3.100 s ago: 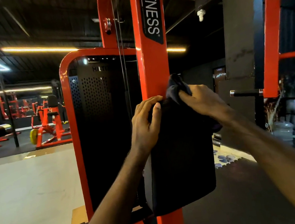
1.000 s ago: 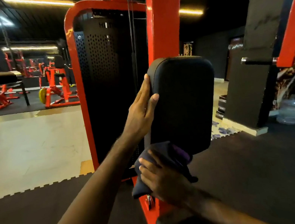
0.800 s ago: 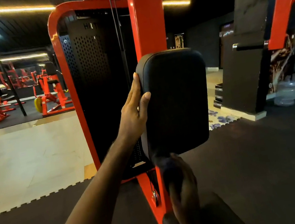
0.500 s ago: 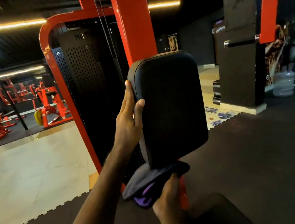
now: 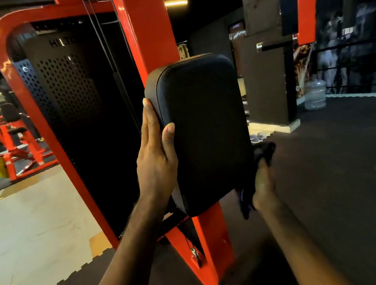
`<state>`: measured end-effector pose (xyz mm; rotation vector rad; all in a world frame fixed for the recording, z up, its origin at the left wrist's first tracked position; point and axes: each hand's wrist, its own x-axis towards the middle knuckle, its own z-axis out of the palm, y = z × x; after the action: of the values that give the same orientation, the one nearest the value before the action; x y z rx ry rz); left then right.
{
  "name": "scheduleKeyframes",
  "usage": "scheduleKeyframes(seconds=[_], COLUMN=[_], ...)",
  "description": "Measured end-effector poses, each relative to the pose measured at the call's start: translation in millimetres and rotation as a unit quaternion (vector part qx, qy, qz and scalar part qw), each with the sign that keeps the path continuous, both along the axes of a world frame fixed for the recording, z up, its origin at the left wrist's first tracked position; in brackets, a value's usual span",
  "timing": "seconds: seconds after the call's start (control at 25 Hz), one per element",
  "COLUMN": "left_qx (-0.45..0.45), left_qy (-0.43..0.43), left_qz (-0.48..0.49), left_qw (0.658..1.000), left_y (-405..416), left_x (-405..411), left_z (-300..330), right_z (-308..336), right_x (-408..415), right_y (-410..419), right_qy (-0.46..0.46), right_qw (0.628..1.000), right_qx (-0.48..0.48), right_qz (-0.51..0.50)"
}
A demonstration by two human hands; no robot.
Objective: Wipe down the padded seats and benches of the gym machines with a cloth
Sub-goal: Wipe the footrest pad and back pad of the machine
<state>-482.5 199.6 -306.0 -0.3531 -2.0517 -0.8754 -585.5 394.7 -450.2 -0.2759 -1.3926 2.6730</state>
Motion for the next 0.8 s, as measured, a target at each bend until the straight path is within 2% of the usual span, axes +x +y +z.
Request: scheduleKeyframes(seconds=[0.12, 0.2, 0.28, 0.44, 0.6, 0.8], left_qx=[0.003, -0.004, -0.002, 0.012, 0.032, 0.074], left_qy=[-0.011, -0.006, -0.007, -0.045, -0.119, -0.258], left_qz=[0.013, 0.024, 0.017, 0.005, 0.015, -0.012], left_qw=[1.000, 1.000, 1.000, 0.999, 0.992, 0.963], left_y=[6.6, 4.5, 3.6, 6.6, 3.4, 10.6], left_x=[0.6, 1.1, 2.7, 11.8, 26.2, 78.0], left_z=[-2.2, -2.8, -1.9, 8.2, 25.9, 44.0], right_z=[35.9, 60.9, 79.6, 130.3, 154.8, 172.9], right_x=[-8.0, -20.0, -26.5, -8.8, 29.8, 145.3], right_y=[20.9, 31.2, 34.5, 41.2, 51.9, 92.8], right_qy=[0.066, 0.071, 0.074, 0.088, -0.053, -0.211], right_qw=[0.994, 0.986, 0.982, 0.984, 0.979, 0.965], right_qx=[0.091, 0.152, 0.176, 0.152, 0.193, 0.138], right_qz=[-0.009, -0.005, 0.001, 0.001, -0.047, -0.073])
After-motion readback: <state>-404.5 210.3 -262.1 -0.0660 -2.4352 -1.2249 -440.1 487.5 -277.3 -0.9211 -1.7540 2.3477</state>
